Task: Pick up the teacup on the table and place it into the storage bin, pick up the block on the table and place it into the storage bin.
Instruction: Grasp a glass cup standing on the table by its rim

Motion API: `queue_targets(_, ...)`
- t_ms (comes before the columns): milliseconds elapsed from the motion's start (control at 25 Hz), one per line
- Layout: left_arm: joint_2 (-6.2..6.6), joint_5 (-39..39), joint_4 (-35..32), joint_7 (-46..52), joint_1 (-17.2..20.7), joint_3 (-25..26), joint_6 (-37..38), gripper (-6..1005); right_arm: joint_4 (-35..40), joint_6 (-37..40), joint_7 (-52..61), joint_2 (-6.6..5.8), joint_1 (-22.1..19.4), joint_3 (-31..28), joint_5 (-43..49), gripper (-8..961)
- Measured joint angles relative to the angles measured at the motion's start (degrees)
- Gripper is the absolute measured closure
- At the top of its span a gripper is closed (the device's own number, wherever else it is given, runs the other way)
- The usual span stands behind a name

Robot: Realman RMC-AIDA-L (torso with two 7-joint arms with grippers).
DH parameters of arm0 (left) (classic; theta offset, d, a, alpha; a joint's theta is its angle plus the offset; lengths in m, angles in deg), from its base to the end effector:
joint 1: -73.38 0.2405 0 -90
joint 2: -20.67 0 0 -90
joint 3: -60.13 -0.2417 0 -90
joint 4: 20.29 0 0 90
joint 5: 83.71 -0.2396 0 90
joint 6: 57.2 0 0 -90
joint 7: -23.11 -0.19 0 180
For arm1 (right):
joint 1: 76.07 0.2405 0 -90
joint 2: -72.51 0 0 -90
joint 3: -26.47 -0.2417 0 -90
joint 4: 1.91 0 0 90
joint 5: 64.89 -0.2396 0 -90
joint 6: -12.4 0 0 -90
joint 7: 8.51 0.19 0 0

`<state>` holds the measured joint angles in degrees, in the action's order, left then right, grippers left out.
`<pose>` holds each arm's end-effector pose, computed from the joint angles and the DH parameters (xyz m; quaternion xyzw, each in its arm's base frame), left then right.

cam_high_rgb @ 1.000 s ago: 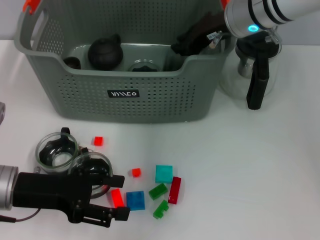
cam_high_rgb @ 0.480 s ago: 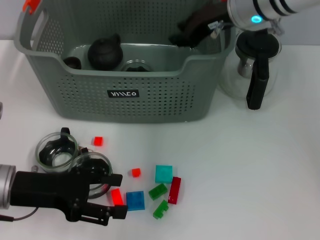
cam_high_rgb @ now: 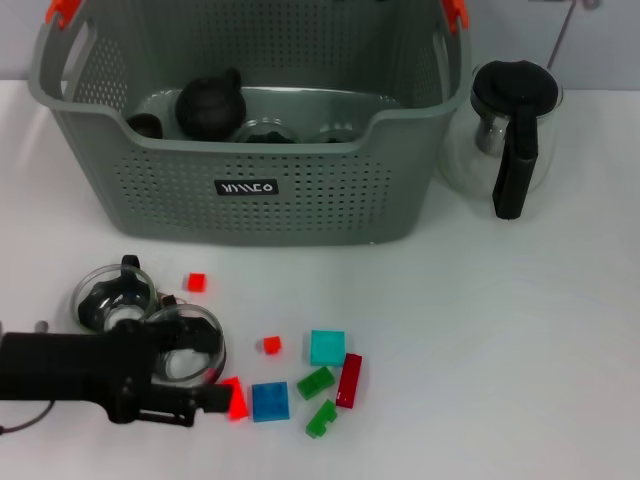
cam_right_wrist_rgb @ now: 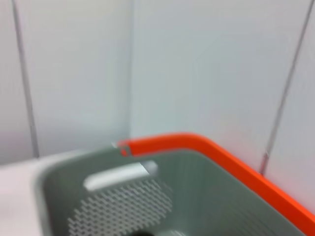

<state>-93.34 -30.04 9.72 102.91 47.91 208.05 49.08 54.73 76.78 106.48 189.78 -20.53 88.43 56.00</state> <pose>-0.2947 0.2781 -0.0171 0.9253 0.2910 0.2431 0.0014 0.0234 0.4999 -0.0082 -0.9553 0.1084 0.1456 0.2335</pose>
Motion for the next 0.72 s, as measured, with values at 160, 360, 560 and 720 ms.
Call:
queue_targets(160, 0.44, 0.0, 0.1, 0.2, 0.3, 1.7, 0.5, 94, 6.3, 8.1, 0.0, 0.21, -3.7, -1.3, -5.9, 386)
queue_targets(360, 0.93, 0.0, 0.5, 1.2, 0.5, 4.1, 0.7, 94, 12.9, 17.7, 0.6, 0.62, -8.6, -1.4, -11.6, 262)
queue_targets(560, 2.21, -0.2, 1.1, 5.2, 0.6, 6.9, 0.4, 94, 14.8, 30.5, -0.7, 0.62, -12.5, -1.5, -17.9, 197)
queue_targets(720, 4.35, -0.3, 1.4, 8.9, 0.7, 7.0, 0.4, 94, 14.3, 39.8, -1.2, 0.69, -14.2, -1.4, -16.8, 181)
